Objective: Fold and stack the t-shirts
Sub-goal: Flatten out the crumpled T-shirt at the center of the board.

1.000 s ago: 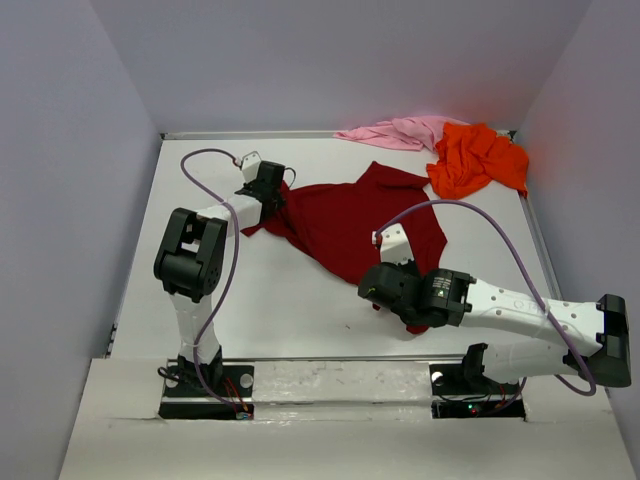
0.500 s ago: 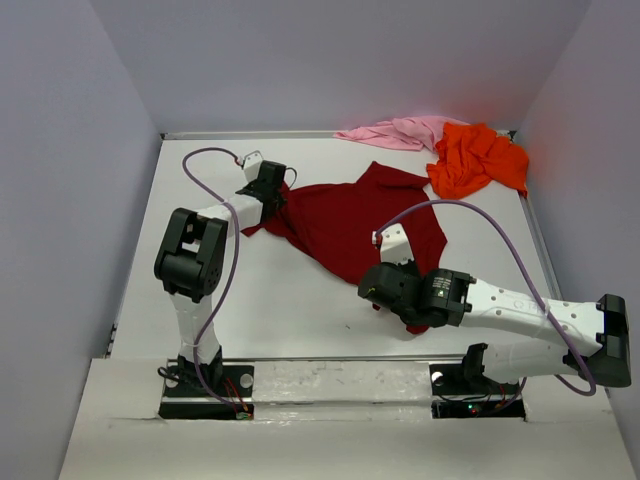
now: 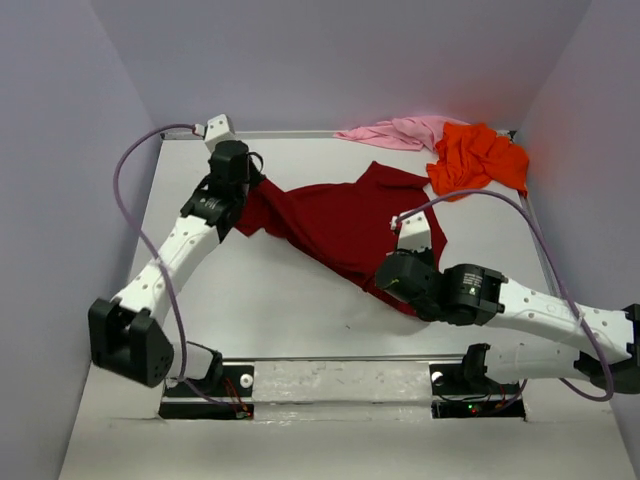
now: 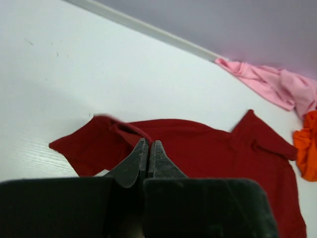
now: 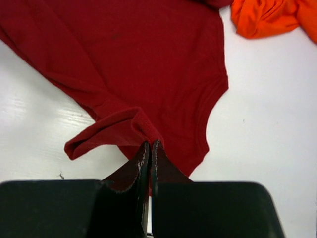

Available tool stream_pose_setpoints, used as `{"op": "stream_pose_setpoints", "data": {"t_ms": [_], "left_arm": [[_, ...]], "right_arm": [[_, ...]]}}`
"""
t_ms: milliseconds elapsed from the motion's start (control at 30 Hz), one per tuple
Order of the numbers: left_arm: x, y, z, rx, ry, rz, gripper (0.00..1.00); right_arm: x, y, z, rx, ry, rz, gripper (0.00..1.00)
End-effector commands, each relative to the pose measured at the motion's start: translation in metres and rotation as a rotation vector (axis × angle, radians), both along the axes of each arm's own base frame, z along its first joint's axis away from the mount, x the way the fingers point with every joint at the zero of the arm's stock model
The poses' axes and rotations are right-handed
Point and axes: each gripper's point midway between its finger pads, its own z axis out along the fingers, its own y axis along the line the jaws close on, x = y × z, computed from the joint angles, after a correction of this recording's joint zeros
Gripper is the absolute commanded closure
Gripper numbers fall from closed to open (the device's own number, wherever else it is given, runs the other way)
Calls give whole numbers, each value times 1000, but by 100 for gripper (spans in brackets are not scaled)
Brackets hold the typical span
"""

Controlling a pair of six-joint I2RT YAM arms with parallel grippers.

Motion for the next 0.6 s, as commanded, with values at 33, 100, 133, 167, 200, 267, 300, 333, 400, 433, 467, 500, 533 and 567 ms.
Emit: {"op": "stream_pose_setpoints", "data": {"t_ms": [33, 100, 133, 167, 200, 267, 300, 333, 400, 433, 467, 500, 533, 567], "left_arm": [[-50, 22, 81, 51, -137, -38, 100], [-78, 39, 117, 70, -215, -18, 100], [-87, 44, 129, 76, -246, -14, 100], [-105, 56, 151, 84, -311, 4, 100], [-114, 62, 163, 84, -339, 16, 100], [-131, 71, 178, 88, -361, 25, 100], [-141, 76, 195, 82, -393, 39, 100], [-150, 80, 204, 74, -409, 42, 100], [-164, 84, 222, 65, -441, 39, 100], [-174, 88, 231, 54, -469, 43, 100], [-180, 91, 237, 52, -482, 47, 100], [-191, 95, 253, 36, -523, 47, 100], [-196, 97, 261, 32, -541, 49, 100], [-201, 99, 268, 29, -548, 53, 100]], "right_arm": [[11, -13, 62, 60, -151, -44, 100], [12, -24, 80, 88, -194, -67, 100], [12, -29, 88, 93, -212, -73, 100], [12, -38, 106, 131, -247, -94, 100], [11, -43, 115, 135, -265, -96, 100], [11, -57, 141, 177, -319, -129, 100], [11, -62, 153, 204, -341, -141, 100], [9, -73, 165, 195, -369, -143, 100], [8, -87, 196, 266, -430, -180, 100], [7, -95, 207, 226, -453, -172, 100], [5, -104, 221, 248, -478, -176, 100], [3, -114, 245, 266, -517, -179, 100], [1, -121, 256, 284, -534, -182, 100], [-1, -127, 267, 304, -549, -180, 100]]}}
